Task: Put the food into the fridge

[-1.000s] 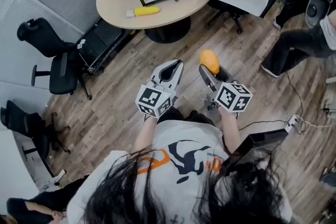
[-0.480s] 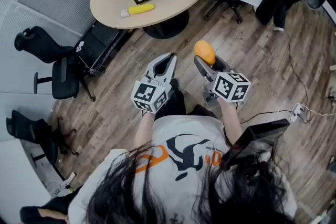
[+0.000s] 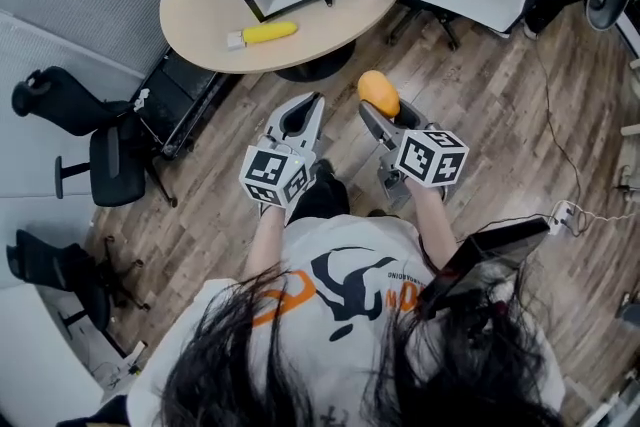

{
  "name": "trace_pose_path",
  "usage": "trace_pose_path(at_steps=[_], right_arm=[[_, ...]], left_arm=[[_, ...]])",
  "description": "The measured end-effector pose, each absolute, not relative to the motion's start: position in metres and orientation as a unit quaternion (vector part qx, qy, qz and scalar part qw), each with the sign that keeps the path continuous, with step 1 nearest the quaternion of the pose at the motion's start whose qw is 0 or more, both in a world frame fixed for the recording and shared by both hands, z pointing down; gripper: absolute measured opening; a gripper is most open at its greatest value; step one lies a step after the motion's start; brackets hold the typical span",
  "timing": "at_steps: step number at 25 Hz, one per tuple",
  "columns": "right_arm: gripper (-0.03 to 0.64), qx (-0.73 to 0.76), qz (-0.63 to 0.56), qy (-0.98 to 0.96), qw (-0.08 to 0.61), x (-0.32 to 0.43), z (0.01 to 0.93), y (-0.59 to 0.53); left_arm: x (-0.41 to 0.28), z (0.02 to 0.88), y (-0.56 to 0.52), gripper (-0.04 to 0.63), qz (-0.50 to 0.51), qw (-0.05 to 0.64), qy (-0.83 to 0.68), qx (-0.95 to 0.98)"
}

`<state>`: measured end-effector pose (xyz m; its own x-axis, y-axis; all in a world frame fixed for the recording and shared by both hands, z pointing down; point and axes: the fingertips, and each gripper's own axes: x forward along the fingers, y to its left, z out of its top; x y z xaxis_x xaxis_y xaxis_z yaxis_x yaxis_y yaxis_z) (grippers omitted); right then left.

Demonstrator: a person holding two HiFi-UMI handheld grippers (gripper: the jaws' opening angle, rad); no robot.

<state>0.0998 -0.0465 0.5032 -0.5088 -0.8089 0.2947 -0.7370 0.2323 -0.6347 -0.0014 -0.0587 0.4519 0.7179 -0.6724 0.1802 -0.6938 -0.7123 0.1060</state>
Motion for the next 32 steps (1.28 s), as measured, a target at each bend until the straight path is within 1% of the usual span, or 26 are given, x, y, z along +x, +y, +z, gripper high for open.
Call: trace_pose_path(at_steps=[10,15,19,24,32], right_arm=[[0.305,-0.499,-0.382,0.777,0.038,0.042,0.503,-0.132],[0.305,-0.504,-0.383,0.773,0.030,0.015,0.508,-0.171],[0.305,-0.503,-0.383,0.775,0.020,-0.003,0.512,-0.189],[0.305,-0.511,-0.382,0.770,0.008,-0.007,0.516,-0.196],[0.305,-0.529,-0.377,0.760,0.006,0.014,0.518,-0.210]], left_arm=[[-0.054,0.450,-0.153,0.012,0.056,0.090,-0.352,0.930],[-0.070,0.455,-0.186,0.012,0.062,0.079,-0.322,0.941],[-0.086,0.457,-0.208,0.012,0.045,0.095,-0.324,0.940],[-0.093,0.464,-0.224,0.012,0.033,0.119,-0.320,0.939],[-0.070,0.472,-0.236,0.012,0.042,0.125,-0.293,0.947]])
